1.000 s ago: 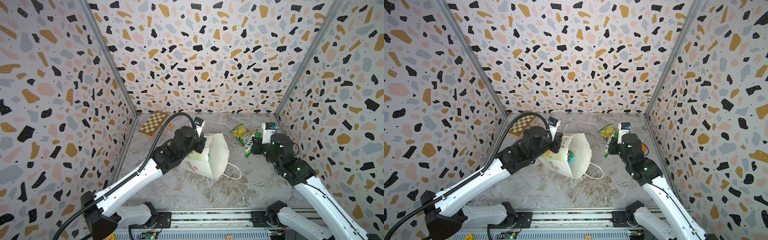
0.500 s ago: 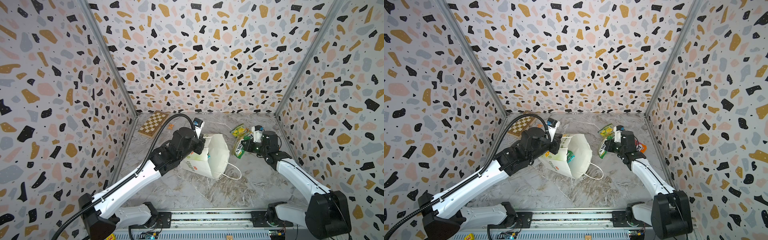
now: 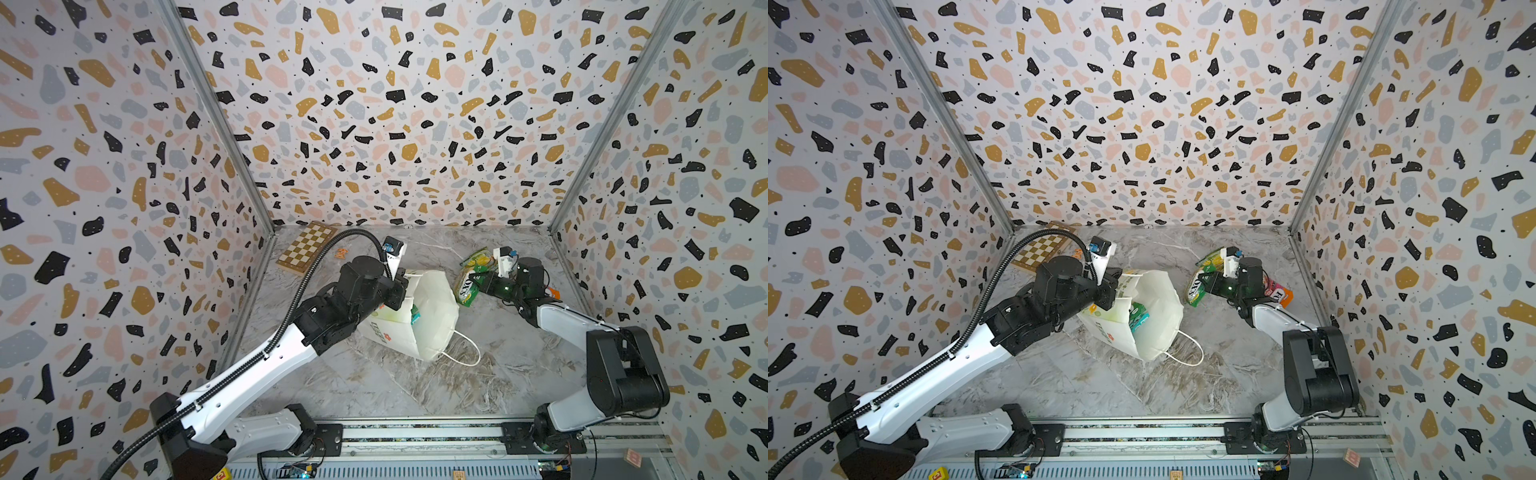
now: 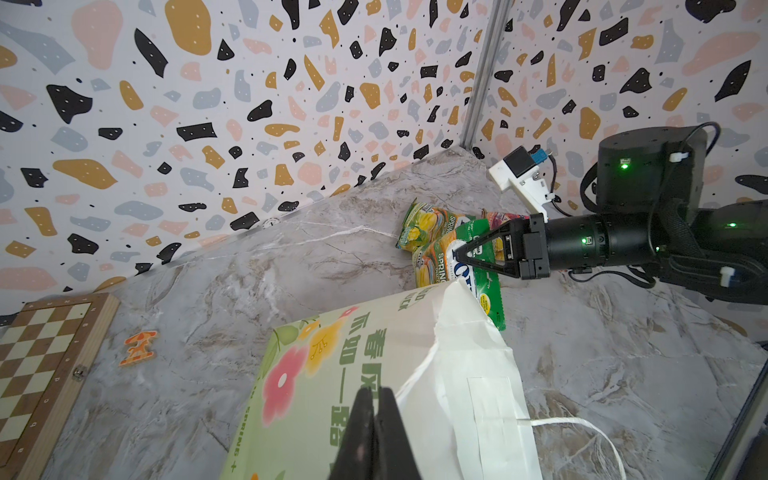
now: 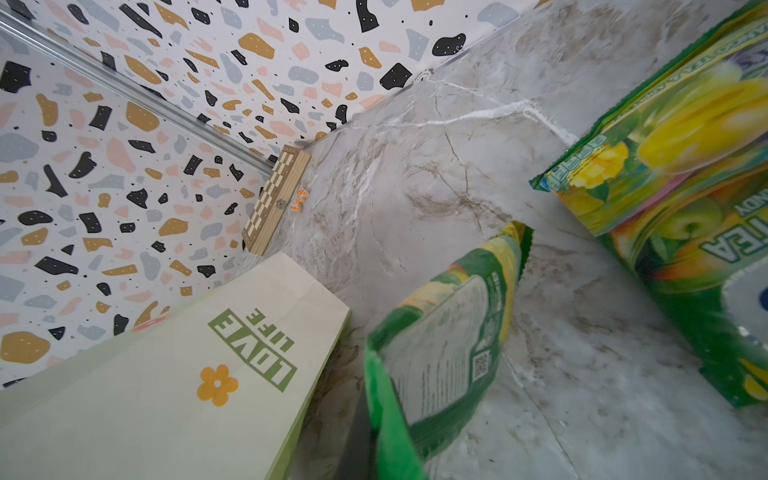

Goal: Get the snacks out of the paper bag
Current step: 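Lower the green packet in front of the other packets and open the right gripper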

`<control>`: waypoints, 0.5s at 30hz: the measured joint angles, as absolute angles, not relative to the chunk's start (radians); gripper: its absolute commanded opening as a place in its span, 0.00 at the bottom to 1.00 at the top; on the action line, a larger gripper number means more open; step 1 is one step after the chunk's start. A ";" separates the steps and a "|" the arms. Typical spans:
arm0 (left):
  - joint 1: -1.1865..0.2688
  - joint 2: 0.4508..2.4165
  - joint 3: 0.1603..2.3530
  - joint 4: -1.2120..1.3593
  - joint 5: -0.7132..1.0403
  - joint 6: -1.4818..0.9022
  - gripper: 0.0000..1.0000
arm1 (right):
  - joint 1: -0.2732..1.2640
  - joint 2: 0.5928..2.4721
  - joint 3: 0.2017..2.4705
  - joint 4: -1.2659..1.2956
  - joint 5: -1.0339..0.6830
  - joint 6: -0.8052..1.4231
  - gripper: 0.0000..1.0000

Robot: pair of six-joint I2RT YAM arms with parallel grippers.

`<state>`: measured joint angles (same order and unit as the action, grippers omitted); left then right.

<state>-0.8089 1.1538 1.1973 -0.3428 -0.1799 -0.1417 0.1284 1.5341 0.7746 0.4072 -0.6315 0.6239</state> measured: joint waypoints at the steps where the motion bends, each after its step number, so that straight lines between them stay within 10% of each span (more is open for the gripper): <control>1: -0.809 1.153 1.197 -0.344 -0.177 -0.141 0.00 | 0.121 1.540 0.773 0.419 -0.639 0.626 0.00; 15: -0.809 1.148 1.197 -0.379 -0.088 -0.120 0.00 | 0.046 1.589 0.723 0.418 -0.638 0.549 0.00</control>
<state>-0.8089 1.1484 1.1973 -0.3786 -0.0879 -0.1196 0.0456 1.5894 0.7231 0.4183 -0.6380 0.5488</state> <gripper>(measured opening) 0.047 0.048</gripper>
